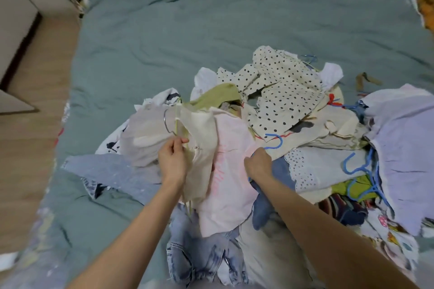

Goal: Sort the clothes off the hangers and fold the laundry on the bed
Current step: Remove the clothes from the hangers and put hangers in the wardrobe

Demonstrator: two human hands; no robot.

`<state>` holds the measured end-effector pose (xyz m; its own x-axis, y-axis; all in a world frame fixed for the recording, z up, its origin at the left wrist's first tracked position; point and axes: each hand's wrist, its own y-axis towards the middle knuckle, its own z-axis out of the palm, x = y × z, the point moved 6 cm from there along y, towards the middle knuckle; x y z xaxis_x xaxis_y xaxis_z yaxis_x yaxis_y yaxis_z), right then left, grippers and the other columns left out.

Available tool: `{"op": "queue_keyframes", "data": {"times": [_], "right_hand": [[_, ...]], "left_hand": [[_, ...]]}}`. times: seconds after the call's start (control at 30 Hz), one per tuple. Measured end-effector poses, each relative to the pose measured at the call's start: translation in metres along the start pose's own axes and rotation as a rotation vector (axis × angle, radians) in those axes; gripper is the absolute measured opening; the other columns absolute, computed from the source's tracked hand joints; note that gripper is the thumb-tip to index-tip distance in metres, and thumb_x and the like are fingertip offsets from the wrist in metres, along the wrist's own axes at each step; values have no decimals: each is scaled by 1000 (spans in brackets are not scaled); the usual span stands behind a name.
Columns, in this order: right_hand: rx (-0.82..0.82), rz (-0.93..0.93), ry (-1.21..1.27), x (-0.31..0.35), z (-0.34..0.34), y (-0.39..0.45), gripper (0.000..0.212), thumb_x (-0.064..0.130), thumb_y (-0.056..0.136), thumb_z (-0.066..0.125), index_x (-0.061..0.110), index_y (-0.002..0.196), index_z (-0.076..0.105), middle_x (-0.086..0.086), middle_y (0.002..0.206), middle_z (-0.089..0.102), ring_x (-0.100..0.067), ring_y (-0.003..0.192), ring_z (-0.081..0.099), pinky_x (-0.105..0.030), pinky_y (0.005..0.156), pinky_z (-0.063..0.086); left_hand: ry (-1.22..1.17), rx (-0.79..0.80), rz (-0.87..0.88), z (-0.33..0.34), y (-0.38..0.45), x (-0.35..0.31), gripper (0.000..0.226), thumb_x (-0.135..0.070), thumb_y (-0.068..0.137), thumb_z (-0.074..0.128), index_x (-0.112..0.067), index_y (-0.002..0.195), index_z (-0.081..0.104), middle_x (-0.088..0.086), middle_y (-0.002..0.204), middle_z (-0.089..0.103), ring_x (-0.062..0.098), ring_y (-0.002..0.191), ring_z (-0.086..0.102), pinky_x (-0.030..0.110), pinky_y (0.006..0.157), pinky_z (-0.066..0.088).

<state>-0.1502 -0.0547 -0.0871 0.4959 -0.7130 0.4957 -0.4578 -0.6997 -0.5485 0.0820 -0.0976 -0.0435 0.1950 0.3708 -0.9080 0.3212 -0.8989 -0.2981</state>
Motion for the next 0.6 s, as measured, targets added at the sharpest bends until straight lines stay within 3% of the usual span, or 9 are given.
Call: {"op": "queue_keyframes", "data": {"times": [0.07,0.13,0.2,0.23,0.27,0.3,0.4,0.5,0.6], "right_hand": [[-31,126,126,2,7,1,30,6,95,45,-4,123,42,-23,126,51,-36,116,51,-34,88,42],[-92,217,248,-1,12,5,41,7,94,46,-5,132,36,-23,132,46,-35,120,47,-34,94,40],[-134,270,410,-2,16,6,34,9,93,48,-3,124,44,-23,119,53,-36,111,54,-36,91,44],[-125,259,492,1,18,6,20,9,92,50,-1,109,52,-22,103,60,-35,98,59,-37,84,48],[-108,213,543,7,19,7,8,9,91,51,2,91,55,-18,84,62,-33,83,61,-36,75,50],[-91,154,562,15,17,5,13,8,92,51,4,80,54,-13,71,61,-29,69,59,-34,66,51],[-74,-50,588,45,-2,-11,5,8,95,48,8,90,50,-10,66,60,-19,50,52,-28,46,47],[-77,-248,484,73,-38,-28,6,6,97,42,5,97,48,-13,73,64,-15,40,56,-26,42,48],[-88,-321,260,91,-69,-34,12,8,94,44,1,90,53,-14,77,66,-24,58,65,-24,56,48]], "left_hand": [[25,27,16,-2,3,0,31,-9,97,42,-20,80,65,-5,63,49,19,69,45,32,64,32],[28,75,27,-2,2,-3,33,-12,99,42,-23,78,65,-5,60,47,17,63,42,32,60,31],[20,114,38,-4,1,-6,34,-13,99,42,-25,77,65,-5,59,45,15,59,39,32,57,29],[14,123,44,-6,0,-7,34,-12,99,42,-25,77,65,-6,58,44,15,58,39,32,57,29],[12,128,46,-8,0,-8,34,-12,99,43,-24,77,65,-6,59,44,14,59,38,32,57,29],[12,132,46,-11,1,-9,32,-13,99,43,-23,78,65,-5,59,43,14,59,38,31,57,29],[-7,137,26,-20,3,-14,28,-19,99,47,-17,82,69,-2,59,41,10,57,37,25,54,30],[-36,153,26,-25,4,-26,28,-22,99,50,-13,83,70,-5,56,42,3,49,37,17,48,30],[-44,203,34,-24,0,-45,28,-22,99,50,-11,85,71,-4,57,41,6,49,35,19,48,29]]}}
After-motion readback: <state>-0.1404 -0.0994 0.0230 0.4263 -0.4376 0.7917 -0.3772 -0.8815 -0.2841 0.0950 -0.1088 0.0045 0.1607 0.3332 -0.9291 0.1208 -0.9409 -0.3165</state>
